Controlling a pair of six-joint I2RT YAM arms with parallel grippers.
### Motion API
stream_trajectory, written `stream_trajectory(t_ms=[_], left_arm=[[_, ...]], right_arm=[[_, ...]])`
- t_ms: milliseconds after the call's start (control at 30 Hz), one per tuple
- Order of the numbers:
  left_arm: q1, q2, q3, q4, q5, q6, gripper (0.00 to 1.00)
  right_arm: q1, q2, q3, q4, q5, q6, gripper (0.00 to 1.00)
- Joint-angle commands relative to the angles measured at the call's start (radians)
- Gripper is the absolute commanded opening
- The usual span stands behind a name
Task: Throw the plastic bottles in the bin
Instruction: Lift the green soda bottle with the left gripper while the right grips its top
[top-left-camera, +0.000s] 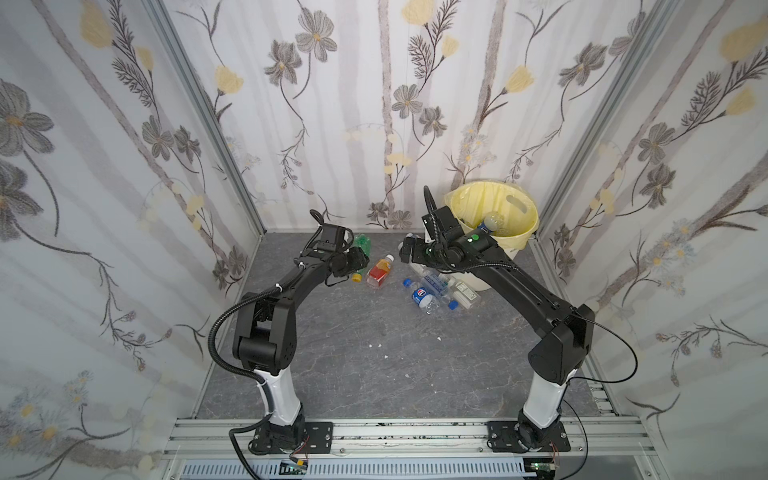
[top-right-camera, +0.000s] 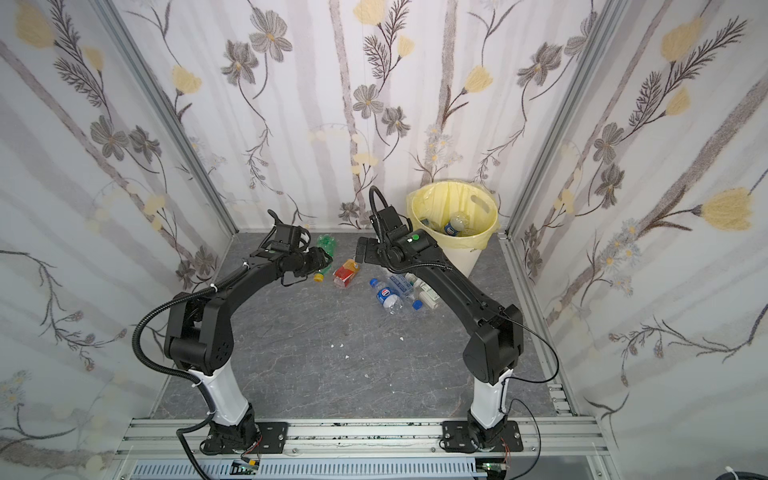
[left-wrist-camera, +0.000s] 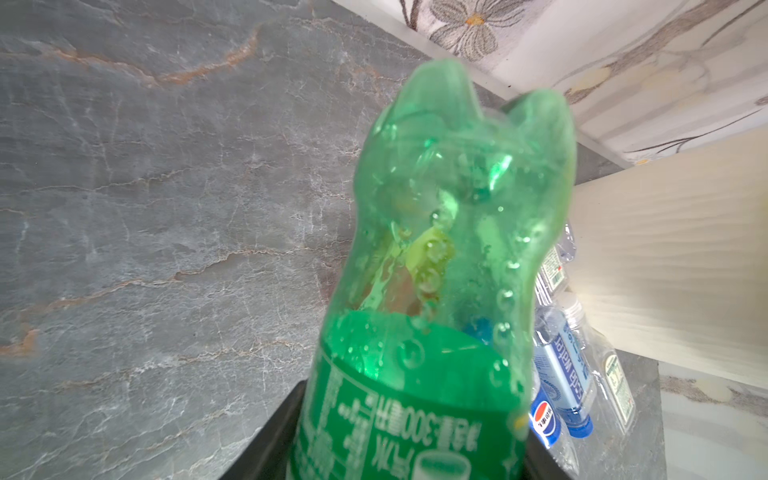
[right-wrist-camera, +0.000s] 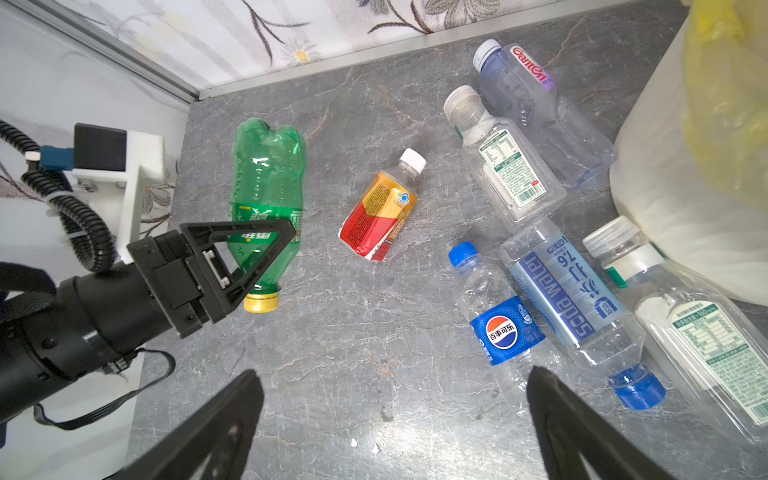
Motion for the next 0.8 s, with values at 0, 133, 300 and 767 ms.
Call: stream_trajectory(t_ms=[0,133,300,767], left_arm=[[-0.007,-0.026,-0.005,0.009,0.03,-0.016,0.51],[-0.027,-0.052,-0.002,0.012,0.067,-0.023,0.51],[-0.07,-0.088,0.003,0.017,0.098,-0.026,0.5],[-0.182,-0.206,-0.027,0.057,0.147,-0.039,0.51]], right_arm=[[-0.005,0.014,0.024,0.03,-0.026,0.016,1.0],[-0.012,0.027,0.052,0.03,-0.053,0.037,1.0],[-0.023,0.038,0.081,0.041,-0.102,0.071,1.0],[-0.055,0.053,0.092,0.13,-0.249,0.18,1.0]])
